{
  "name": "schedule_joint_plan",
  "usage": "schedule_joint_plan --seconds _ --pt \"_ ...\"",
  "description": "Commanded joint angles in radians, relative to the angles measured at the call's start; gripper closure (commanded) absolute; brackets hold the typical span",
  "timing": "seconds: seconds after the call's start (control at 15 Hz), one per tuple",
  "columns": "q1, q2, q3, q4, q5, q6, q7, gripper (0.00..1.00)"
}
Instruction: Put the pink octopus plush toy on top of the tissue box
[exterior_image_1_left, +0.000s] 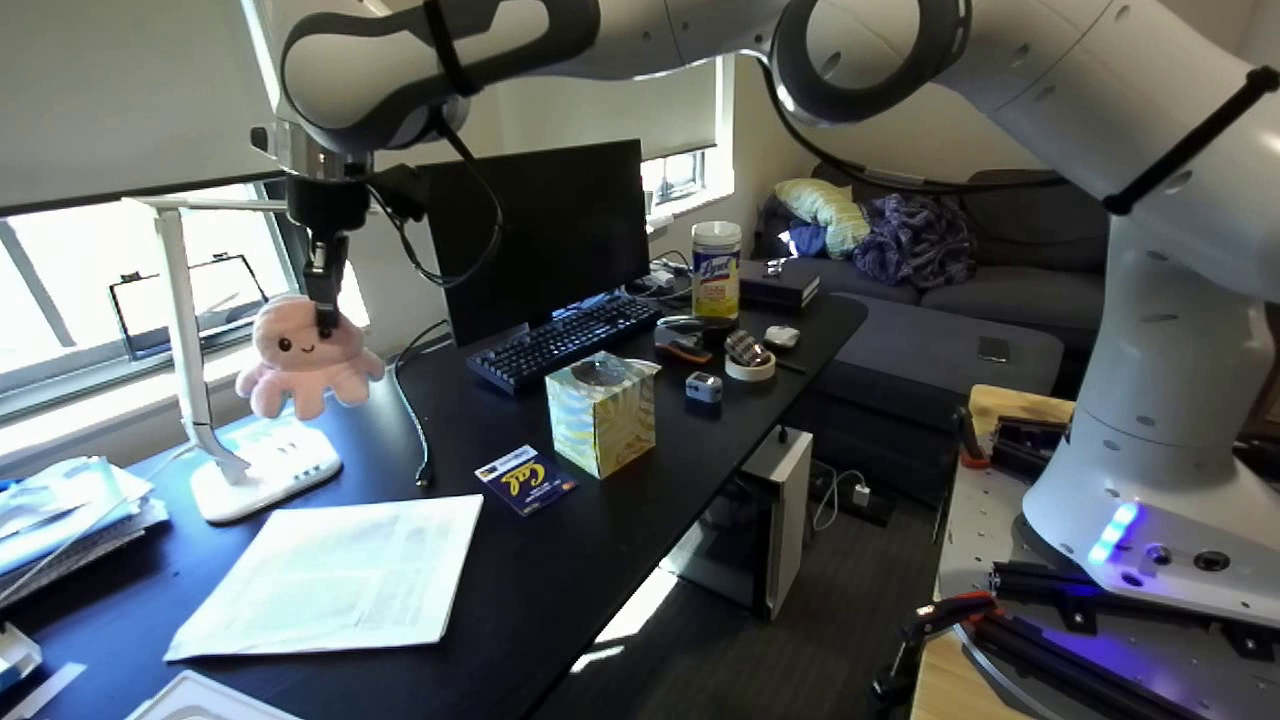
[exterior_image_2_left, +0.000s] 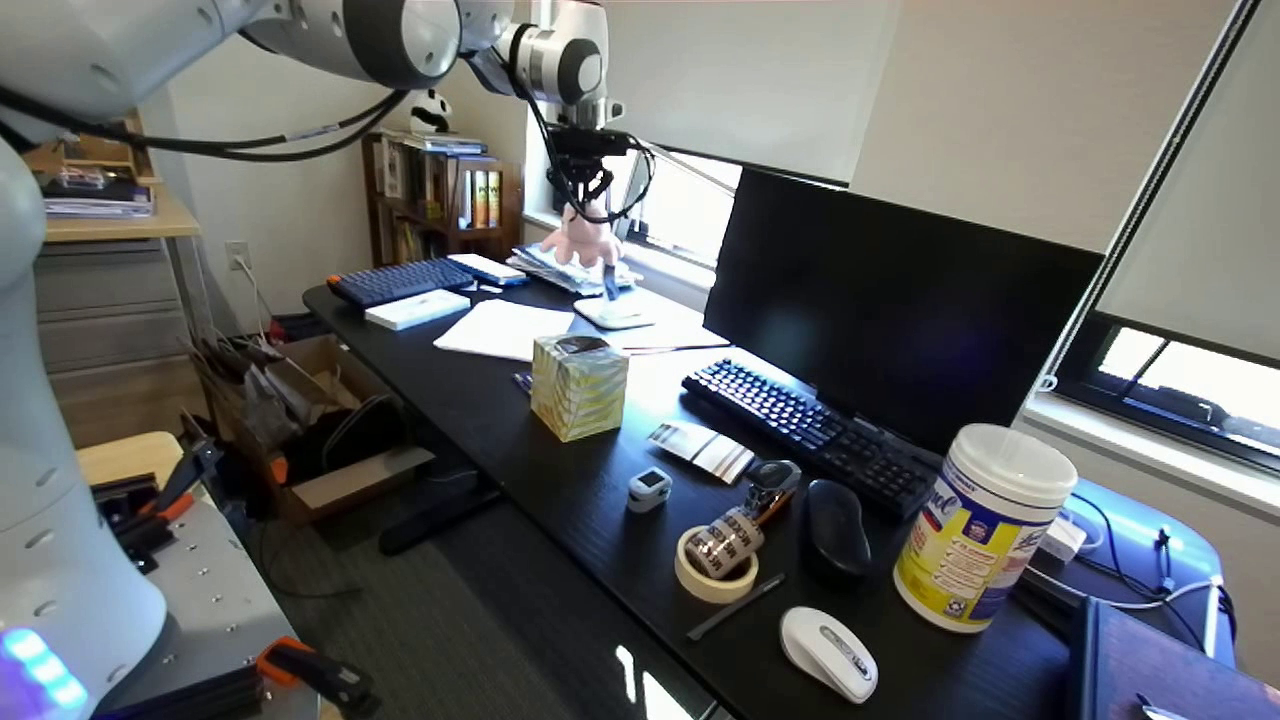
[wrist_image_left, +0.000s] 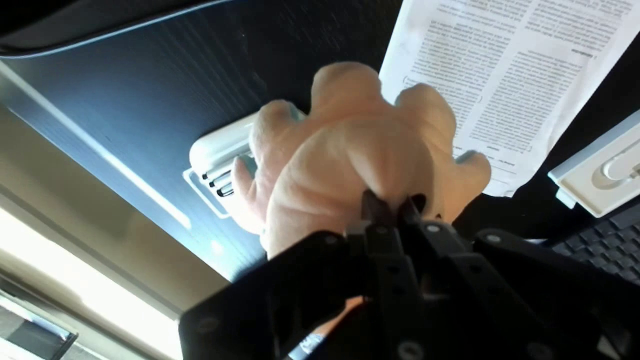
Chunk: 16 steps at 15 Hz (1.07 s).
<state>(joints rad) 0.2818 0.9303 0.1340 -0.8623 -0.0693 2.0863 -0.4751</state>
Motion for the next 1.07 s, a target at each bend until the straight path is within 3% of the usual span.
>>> schedule_joint_plan --seconds 0.0,0.2,0.53,1.0 --pt "0.000 -0.012 0.001 -0.016 0.000 0.002 -0.006 0.94" --pt "0.007 -0.023 -0.001 -0.040 -0.011 -0.017 -0.024 0.97" --pt "0.037 -0.121 0.007 -0.341 -0.052 0.066 -0.081 0.97" --pt "0.093 -0.259 -0.083 -0.675 -0.117 0.517 0.186 0.97"
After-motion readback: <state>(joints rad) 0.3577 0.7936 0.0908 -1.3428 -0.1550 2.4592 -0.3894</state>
